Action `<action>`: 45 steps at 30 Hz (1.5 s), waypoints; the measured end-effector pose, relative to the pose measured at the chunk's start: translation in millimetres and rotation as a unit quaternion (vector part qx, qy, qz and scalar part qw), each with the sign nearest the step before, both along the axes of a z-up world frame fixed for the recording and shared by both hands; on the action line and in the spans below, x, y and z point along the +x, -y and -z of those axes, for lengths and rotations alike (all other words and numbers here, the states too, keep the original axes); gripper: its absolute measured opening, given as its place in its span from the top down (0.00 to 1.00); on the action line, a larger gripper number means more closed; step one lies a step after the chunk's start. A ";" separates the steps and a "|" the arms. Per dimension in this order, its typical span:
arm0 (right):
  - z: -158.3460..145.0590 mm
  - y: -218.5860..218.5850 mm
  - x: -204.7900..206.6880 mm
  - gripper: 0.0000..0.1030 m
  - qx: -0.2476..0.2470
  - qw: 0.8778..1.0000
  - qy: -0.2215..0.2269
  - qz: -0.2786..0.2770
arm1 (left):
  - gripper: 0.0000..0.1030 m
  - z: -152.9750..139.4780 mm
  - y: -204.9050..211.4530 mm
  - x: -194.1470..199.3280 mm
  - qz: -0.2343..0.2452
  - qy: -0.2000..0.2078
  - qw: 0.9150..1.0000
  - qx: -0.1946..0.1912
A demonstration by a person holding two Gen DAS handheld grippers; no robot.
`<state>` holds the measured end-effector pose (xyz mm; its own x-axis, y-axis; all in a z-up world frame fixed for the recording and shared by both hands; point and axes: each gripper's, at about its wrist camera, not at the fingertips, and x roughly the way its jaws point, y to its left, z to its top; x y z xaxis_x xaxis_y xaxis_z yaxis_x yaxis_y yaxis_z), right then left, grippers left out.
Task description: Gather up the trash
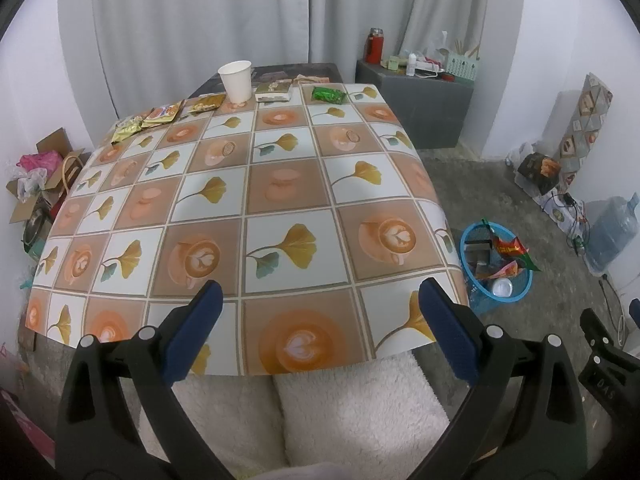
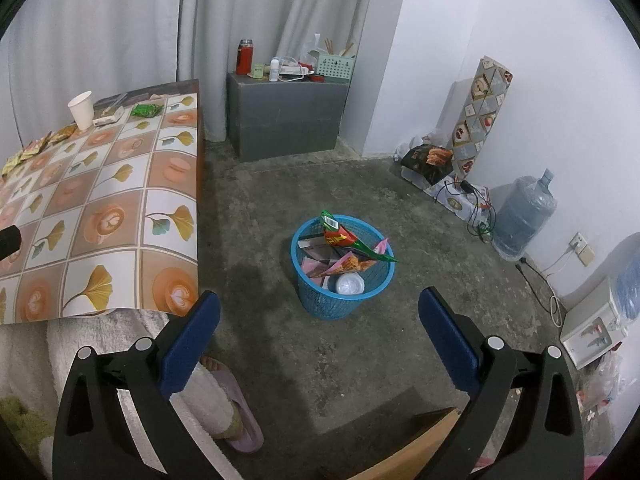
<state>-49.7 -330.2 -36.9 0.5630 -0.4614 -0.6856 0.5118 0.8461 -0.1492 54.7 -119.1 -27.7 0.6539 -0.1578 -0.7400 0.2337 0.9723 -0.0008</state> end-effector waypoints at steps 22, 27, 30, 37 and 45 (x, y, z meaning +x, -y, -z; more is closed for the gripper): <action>-0.6 1.4 -1.4 0.06 -0.002 1.000 0.002 -0.002 | 0.08 -1.8 -0.4 0.7 0.000 0.001 1.000 0.000; -1.9 1.1 -1.6 0.06 -0.003 1.000 0.002 -0.002 | 0.08 -2.6 -0.5 0.6 0.001 0.002 1.000 0.000; -2.0 1.1 -1.5 0.06 -0.003 1.000 0.002 -0.003 | 0.08 -3.0 -0.6 1.1 0.001 0.001 1.000 0.000; -1.8 0.7 -1.4 0.06 -0.003 1.000 0.002 -0.002 | 0.08 -3.3 -0.3 0.6 0.001 0.002 1.000 0.000; -3.0 0.6 -0.8 0.06 -0.003 1.000 0.002 -0.002 | 0.08 -3.6 -0.5 0.7 0.001 0.001 1.000 0.000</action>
